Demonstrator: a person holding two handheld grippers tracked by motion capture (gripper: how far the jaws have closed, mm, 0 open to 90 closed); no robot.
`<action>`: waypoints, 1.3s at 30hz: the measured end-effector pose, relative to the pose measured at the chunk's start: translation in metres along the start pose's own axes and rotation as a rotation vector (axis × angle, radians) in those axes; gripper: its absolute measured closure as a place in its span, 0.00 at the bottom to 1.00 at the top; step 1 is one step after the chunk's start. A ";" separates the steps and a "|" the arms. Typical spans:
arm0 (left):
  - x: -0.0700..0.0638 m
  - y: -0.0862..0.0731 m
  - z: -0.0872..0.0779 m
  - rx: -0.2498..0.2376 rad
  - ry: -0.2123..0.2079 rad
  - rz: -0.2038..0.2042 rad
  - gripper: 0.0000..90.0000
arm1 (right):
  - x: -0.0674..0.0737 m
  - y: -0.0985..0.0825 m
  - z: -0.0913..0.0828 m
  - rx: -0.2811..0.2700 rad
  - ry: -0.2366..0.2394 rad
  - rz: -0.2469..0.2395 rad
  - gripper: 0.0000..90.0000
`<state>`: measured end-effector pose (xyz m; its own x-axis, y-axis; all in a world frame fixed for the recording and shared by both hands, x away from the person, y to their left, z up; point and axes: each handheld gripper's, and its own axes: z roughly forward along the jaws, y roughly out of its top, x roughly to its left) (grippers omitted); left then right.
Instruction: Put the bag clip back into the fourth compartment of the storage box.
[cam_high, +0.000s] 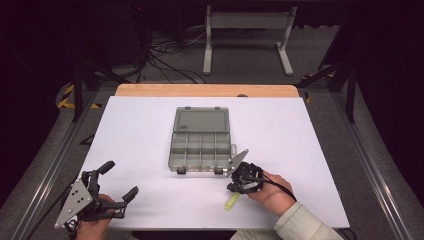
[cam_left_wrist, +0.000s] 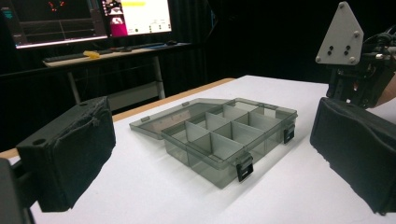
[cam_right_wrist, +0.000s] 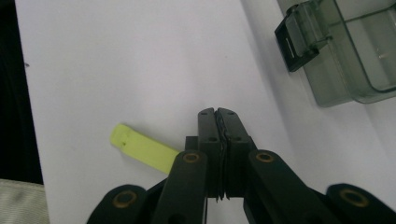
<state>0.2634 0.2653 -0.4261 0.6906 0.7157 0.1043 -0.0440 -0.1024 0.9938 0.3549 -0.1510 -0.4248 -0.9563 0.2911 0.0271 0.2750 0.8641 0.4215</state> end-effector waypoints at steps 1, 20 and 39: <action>0.000 0.000 0.000 0.000 0.000 0.000 0.01 | 0.000 0.000 0.001 0.001 -0.003 0.004 0.99; 0.000 0.000 0.001 0.007 -0.007 -0.003 0.01 | -0.001 -0.016 -0.002 0.017 0.005 0.047 0.99; -0.001 -0.001 0.002 0.009 -0.011 -0.001 0.01 | 0.012 -0.033 -0.010 0.028 0.031 0.066 0.99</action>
<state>0.2641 0.2639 -0.4269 0.6987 0.7079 0.1030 -0.0370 -0.1080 0.9935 0.3329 -0.1800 -0.4297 -0.9385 0.3355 0.0819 0.3399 0.8548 0.3922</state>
